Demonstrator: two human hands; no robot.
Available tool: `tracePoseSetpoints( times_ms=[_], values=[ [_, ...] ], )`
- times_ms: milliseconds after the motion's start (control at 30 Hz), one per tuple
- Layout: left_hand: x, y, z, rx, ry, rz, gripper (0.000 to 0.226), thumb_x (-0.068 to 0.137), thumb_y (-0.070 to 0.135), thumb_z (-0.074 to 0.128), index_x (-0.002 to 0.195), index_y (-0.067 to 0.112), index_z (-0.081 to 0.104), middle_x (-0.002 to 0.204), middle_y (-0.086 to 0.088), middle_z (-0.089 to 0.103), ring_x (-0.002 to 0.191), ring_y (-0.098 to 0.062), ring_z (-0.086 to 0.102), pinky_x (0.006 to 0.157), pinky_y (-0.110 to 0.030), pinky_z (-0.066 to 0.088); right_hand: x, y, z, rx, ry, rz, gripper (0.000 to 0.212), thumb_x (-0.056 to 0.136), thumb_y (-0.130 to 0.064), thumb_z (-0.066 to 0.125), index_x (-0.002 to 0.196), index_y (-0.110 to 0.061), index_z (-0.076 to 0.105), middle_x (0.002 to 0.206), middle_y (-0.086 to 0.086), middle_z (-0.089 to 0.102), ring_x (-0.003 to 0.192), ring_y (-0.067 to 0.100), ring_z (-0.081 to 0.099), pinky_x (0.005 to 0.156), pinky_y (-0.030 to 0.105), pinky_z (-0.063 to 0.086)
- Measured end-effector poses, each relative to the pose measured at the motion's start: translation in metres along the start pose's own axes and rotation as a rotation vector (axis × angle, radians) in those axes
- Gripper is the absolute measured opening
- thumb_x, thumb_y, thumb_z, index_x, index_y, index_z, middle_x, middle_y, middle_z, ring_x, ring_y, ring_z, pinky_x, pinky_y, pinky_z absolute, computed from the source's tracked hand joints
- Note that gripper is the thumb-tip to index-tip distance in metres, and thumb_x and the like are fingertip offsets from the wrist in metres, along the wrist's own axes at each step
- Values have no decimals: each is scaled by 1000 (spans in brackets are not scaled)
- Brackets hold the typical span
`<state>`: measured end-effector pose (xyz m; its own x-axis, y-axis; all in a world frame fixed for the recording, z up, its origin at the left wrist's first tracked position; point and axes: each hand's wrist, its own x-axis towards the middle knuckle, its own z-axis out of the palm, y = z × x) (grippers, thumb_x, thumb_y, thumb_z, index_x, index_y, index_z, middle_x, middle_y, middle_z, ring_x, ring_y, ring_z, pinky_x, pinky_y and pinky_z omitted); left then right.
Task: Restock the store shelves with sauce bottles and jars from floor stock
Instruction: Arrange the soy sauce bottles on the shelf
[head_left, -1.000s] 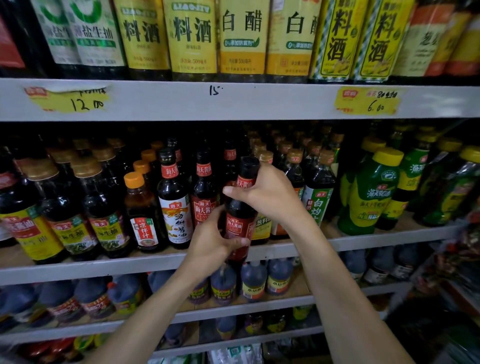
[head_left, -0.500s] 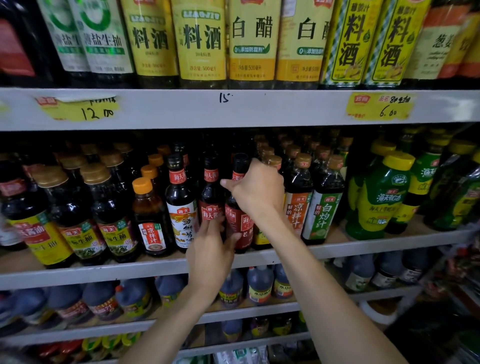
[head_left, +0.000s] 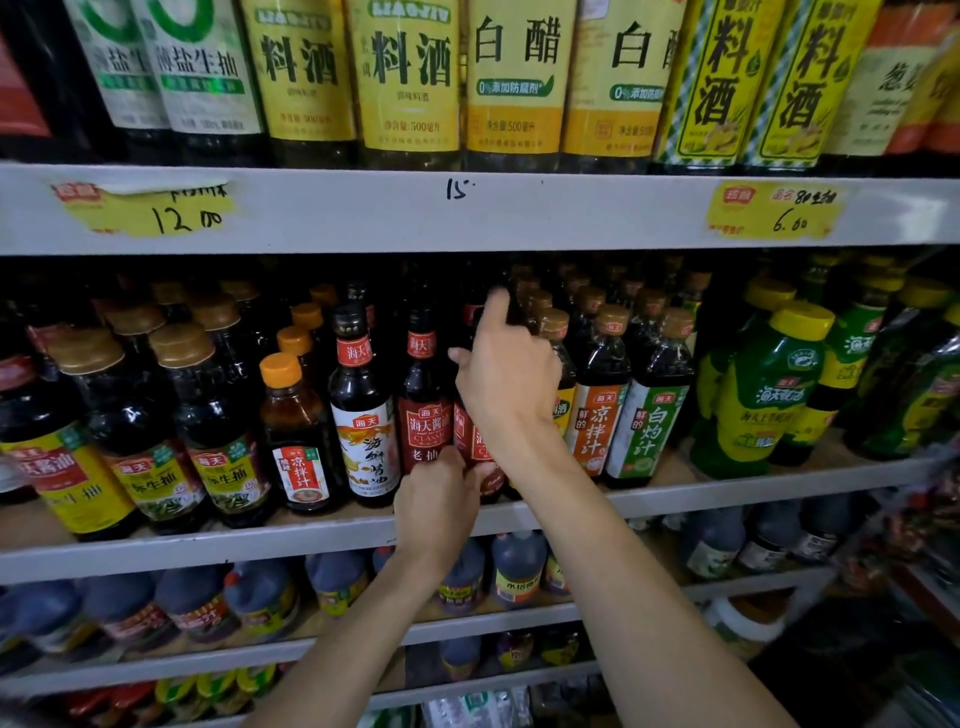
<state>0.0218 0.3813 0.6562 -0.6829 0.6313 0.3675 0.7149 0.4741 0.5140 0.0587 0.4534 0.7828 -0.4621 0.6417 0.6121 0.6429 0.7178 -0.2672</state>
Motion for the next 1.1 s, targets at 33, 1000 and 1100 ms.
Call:
tracePoseSetpoints(
  times_ms=[33, 1000, 1100],
  values=[
    [2, -1, -1, 7, -17, 4, 35, 90, 40, 60, 73, 13, 45, 72, -14, 67, 67, -36, 65, 52, -31, 35, 3, 0, -2, -2, -22, -29, 56, 90, -32, 66, 133, -6, 40, 88, 14, 71, 82, 39, 69, 56, 35, 36],
    [71, 19, -95, 445, -41, 246, 51, 86, 20, 65, 133, 21, 46, 109, -17, 49, 78, -39, 63, 55, -35, 39, 3, 14, 8, 328, -123, 27, 67, 85, -12, 69, 143, -17, 34, 94, 15, 70, 89, 37, 67, 71, 39, 54],
    [75, 17, -100, 469, -63, 268, 52, 85, 20, 65, 133, 22, 46, 109, -16, 50, 81, -38, 63, 56, -34, 37, 5, 9, 14, 309, -60, 66, 67, 83, -10, 68, 141, -13, 36, 90, 15, 70, 86, 37, 68, 64, 33, 46]
  ],
)
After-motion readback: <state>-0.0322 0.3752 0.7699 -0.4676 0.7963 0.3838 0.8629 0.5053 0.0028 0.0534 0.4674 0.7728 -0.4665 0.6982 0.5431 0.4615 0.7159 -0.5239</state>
